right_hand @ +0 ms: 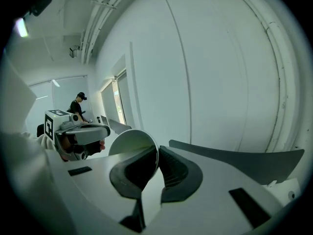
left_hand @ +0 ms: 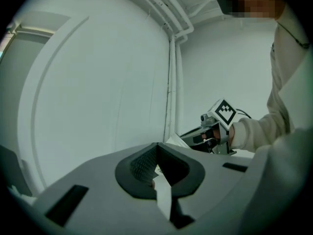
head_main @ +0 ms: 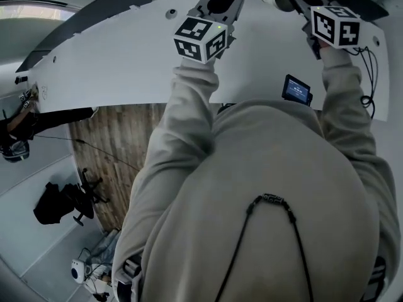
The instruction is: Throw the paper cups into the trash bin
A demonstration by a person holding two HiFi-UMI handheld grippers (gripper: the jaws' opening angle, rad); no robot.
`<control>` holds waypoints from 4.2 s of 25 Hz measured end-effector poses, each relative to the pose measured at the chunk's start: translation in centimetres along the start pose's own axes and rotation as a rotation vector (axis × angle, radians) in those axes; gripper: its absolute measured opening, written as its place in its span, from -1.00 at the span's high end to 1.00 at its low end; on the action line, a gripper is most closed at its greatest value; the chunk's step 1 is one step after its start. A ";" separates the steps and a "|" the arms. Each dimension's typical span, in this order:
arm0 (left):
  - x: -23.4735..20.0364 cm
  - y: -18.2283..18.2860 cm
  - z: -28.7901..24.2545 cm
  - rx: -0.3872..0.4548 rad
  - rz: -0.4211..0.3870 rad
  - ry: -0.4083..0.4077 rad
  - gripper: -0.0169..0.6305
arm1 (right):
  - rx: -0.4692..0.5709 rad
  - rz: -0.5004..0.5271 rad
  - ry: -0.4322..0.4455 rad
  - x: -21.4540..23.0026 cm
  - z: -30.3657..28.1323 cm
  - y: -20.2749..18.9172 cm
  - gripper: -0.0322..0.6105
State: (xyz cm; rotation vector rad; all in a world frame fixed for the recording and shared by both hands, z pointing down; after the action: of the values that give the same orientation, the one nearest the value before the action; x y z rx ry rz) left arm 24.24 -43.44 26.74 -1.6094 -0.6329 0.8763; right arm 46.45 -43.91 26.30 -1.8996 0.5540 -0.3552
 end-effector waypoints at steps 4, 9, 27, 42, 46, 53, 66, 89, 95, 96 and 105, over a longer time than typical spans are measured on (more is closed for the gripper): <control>1.7 0.8 -3.1 -0.009 -0.017 -0.019 0.96 | -0.011 -0.012 -0.007 2.5 1.5 -0.2 0.78; 1.0 0.4 -5.1 -0.061 -0.093 0.141 0.96 | -0.039 -0.004 0.013 5.1 1.2 -0.5 0.78; -6.3 4.6 23.4 0.043 0.014 0.642 0.96 | -0.011 0.136 0.431 -14.9 -14.7 10.6 0.78; 3.3 1.6 60.8 0.232 0.048 1.191 0.96 | 0.096 0.373 0.931 -52.5 -13.4 16.3 0.78; 5.1 0.8 66.3 0.228 0.047 1.235 0.96 | 0.085 0.411 1.040 -59.3 -12.9 16.2 0.78; 4.9 -3.1 75.4 0.268 0.075 1.251 0.96 | 0.075 0.442 1.118 -69.1 -12.8 15.0 0.78; 10.3 -2.2 84.9 0.301 0.109 1.451 0.96 | 0.035 0.561 1.390 -84.2 -10.7 18.0 0.78; 20.6 -7.5 91.8 0.424 0.271 1.860 0.96 | -0.092 0.547 1.897 -100.4 -6.5 12.8 0.78; 20.7 -11.3 92.8 0.410 0.352 1.899 0.96 | -0.163 0.566 1.900 -102.6 -8.3 9.4 0.78; 20.9 -12.1 93.0 0.413 0.370 1.900 0.96 | -0.170 0.570 1.907 -103.1 -8.3 8.6 0.78; 21.0 -21.9 93.0 0.480 0.511 1.898 0.96 | -0.212 0.522 2.051 -105.0 -10.8 -1.3 0.78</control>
State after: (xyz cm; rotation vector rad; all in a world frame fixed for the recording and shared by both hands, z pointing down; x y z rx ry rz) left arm -38.22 31.21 36.15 -1.4144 1.2404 -0.4016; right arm -47.51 3.77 32.84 -0.7988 2.3137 -1.8828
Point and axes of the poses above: the fingertips, and each gripper's own axes: z backward along the fingers, x to its right, y out of its top, the point moved 8 cm from there along z, backward along the fingers, and after that the axes turned 8 degrees about z, right-handed, at the moved point
